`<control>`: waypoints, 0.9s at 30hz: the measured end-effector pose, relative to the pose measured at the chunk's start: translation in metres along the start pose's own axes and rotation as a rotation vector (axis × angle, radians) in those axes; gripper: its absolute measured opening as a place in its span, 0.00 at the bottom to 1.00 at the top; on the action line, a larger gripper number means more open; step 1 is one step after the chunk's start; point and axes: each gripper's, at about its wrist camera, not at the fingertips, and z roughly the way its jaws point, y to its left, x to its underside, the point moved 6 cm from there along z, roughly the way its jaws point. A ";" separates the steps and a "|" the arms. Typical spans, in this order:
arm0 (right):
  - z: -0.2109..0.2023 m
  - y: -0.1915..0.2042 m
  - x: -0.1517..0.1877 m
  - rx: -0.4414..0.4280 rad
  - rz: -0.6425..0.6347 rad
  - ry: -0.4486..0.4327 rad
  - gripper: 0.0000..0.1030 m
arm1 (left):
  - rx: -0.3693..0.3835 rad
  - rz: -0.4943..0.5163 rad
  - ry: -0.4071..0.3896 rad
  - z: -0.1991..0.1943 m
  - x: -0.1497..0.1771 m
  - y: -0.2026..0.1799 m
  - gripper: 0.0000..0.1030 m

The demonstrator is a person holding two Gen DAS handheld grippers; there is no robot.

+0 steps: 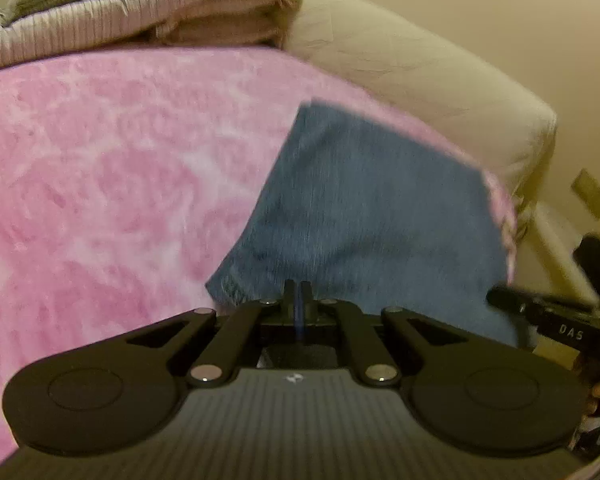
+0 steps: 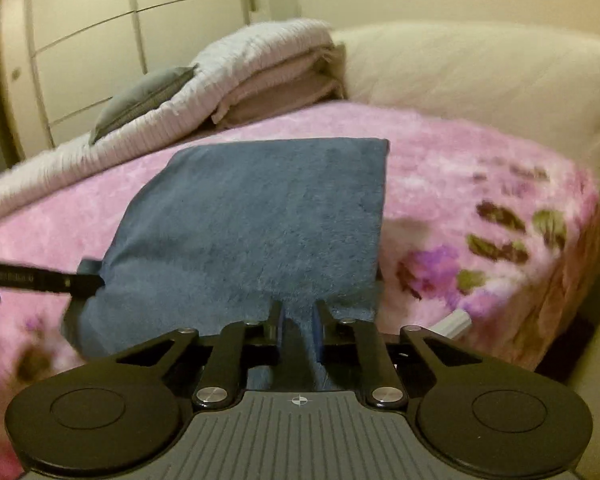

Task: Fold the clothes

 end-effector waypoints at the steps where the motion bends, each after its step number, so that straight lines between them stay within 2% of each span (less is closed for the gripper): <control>1: -0.003 -0.006 -0.006 -0.007 0.055 0.008 0.12 | 0.010 -0.018 -0.019 -0.003 -0.010 0.001 0.03; 4: -0.011 -0.019 -0.029 0.013 0.094 -0.029 0.13 | 0.046 -0.068 -0.066 -0.006 -0.041 0.006 0.05; 10: 0.019 -0.015 -0.083 0.026 -0.020 -0.110 0.13 | 0.100 0.079 -0.066 0.043 -0.081 -0.030 0.05; 12: 0.035 -0.014 -0.097 0.035 -0.064 -0.122 0.13 | 0.082 0.120 -0.049 0.068 -0.086 -0.035 0.05; 14: 0.059 -0.016 -0.101 0.056 -0.113 -0.096 0.13 | 0.054 0.149 -0.028 0.092 -0.089 -0.036 0.04; 16: 0.087 -0.023 -0.095 0.071 -0.141 -0.027 0.13 | 0.036 0.138 0.010 0.115 -0.089 -0.028 0.03; 20: 0.118 -0.043 -0.082 0.064 -0.068 0.032 0.12 | 0.008 0.103 0.036 0.143 -0.090 -0.012 0.03; 23: 0.124 -0.054 -0.084 0.056 0.001 0.053 0.12 | -0.002 0.083 0.040 0.148 -0.090 -0.005 0.03; 27: 0.117 -0.061 -0.091 0.050 0.060 0.067 0.14 | -0.001 0.046 0.025 0.133 -0.094 0.004 0.04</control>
